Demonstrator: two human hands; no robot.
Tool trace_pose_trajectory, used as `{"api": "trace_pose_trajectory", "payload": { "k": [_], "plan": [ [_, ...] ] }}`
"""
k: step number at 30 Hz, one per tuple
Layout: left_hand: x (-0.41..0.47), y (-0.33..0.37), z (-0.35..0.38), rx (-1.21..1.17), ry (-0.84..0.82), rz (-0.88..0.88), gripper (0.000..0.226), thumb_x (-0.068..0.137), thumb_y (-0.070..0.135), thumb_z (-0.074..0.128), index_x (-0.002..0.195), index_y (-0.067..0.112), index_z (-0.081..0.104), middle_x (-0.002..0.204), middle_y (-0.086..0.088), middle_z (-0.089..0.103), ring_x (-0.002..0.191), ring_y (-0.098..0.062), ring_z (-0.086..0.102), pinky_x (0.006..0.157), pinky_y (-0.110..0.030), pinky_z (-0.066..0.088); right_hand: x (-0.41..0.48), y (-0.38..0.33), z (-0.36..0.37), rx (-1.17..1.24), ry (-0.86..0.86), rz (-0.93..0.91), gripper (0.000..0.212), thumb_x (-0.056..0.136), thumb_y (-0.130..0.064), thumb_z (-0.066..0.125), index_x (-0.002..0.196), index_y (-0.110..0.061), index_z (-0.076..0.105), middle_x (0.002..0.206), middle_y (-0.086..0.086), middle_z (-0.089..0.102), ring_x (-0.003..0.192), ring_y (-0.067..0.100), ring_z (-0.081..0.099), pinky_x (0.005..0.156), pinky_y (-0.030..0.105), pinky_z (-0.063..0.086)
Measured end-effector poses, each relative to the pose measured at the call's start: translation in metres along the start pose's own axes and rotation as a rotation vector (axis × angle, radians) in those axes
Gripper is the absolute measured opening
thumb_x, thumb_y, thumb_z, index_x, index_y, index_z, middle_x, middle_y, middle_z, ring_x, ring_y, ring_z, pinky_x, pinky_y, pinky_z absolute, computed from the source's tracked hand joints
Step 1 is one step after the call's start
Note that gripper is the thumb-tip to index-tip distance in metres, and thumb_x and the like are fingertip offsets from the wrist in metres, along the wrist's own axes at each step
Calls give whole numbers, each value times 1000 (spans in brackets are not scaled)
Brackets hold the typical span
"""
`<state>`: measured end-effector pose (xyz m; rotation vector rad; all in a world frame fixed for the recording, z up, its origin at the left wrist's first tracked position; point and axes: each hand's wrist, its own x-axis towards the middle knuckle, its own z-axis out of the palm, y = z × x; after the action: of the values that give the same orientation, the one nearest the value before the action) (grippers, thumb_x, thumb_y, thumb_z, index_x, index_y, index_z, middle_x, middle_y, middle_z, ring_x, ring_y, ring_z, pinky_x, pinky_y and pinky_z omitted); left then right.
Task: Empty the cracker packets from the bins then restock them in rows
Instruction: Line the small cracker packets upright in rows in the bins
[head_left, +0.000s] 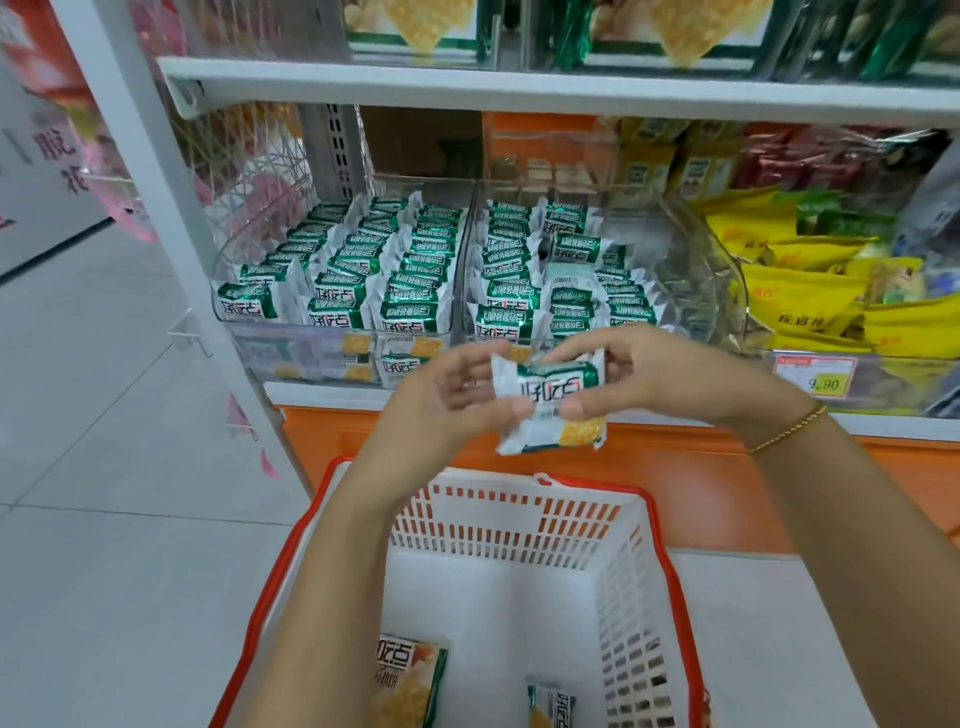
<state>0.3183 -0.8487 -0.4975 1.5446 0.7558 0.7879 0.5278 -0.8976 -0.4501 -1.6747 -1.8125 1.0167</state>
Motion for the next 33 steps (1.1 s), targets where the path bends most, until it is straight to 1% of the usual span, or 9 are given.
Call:
{"api": "trace_pose_trajectory", "payload": {
  "k": [2, 6, 8, 10, 13, 17, 21, 27, 33],
  "plan": [
    [17, 13, 5, 18, 102, 66, 41, 82, 23, 70, 122, 22, 60, 106, 12, 67, 95, 1, 65, 76, -11, 51, -3, -6, -24, 77, 111, 15, 49, 59, -47, 77, 106, -38, 64, 68, 5, 50, 59, 15, 49, 56, 22, 39],
    [45, 17, 19, 361, 215, 170, 26, 90, 26, 62, 116, 21, 61, 103, 11, 63, 96, -3, 60, 84, -18, 50, 19, 5, -69, 207, 337, 144, 28, 77, -24, 75, 102, -23, 61, 82, 2, 67, 67, 5, 63, 57, 13, 49],
    [56, 16, 24, 526, 201, 230, 22, 92, 24, 59, 114, 20, 62, 103, 12, 58, 96, -3, 55, 89, -20, 46, 39, 15, -85, 311, 295, 266, 17, 81, -18, 70, 94, -11, 63, 82, 0, 72, 85, 12, 65, 63, 14, 54],
    [69, 19, 24, 642, 179, 283, 21, 93, 20, 58, 114, 18, 63, 105, 11, 57, 97, -1, 51, 90, -17, 40, 55, 23, -96, 373, 186, 377, 28, 74, -20, 72, 96, -4, 66, 98, 7, 73, 103, 20, 64, 77, 22, 58],
    [100, 38, 16, 722, 165, 321, 20, 92, 17, 60, 112, 16, 65, 111, 5, 62, 96, -2, 51, 91, -16, 40, 65, 20, -100, 208, 122, 472, 45, 61, -26, 81, 97, -2, 67, 111, 12, 66, 104, 20, 62, 94, 33, 53],
    [150, 62, 18, 930, -8, 320, 17, 88, 20, 66, 105, 16, 67, 108, 2, 66, 96, -9, 58, 86, -21, 43, 71, 14, -119, -220, 342, 453, 56, 72, -27, 83, 115, 3, 63, 92, 16, 69, 73, 23, 59, 71, 34, 53],
    [194, 63, 42, 1204, -214, 293, 29, 86, 18, 68, 114, 15, 65, 116, -3, 65, 102, -20, 59, 83, -27, 44, 72, 8, -138, -523, 445, 417, 56, 72, -32, 81, 115, -1, 62, 88, 13, 69, 86, 26, 64, 73, 34, 54],
    [241, 47, 54, 1501, -410, 194, 50, 79, 24, 76, 123, 11, 57, 120, -9, 61, 108, -25, 56, 82, -31, 43, 74, 25, -151, -545, 416, 384, 64, 74, -38, 79, 127, -10, 57, 124, 11, 60, 108, 27, 57, 86, 29, 48],
    [269, 33, 59, 1622, -460, 183, 65, 69, 39, 82, 120, 11, 53, 114, -7, 59, 104, -25, 57, 75, -35, 47, 89, 33, -150, -639, 379, 324, 60, 74, -32, 78, 127, -17, 55, 116, 7, 61, 105, 23, 56, 79, 28, 48]
  ]
}}
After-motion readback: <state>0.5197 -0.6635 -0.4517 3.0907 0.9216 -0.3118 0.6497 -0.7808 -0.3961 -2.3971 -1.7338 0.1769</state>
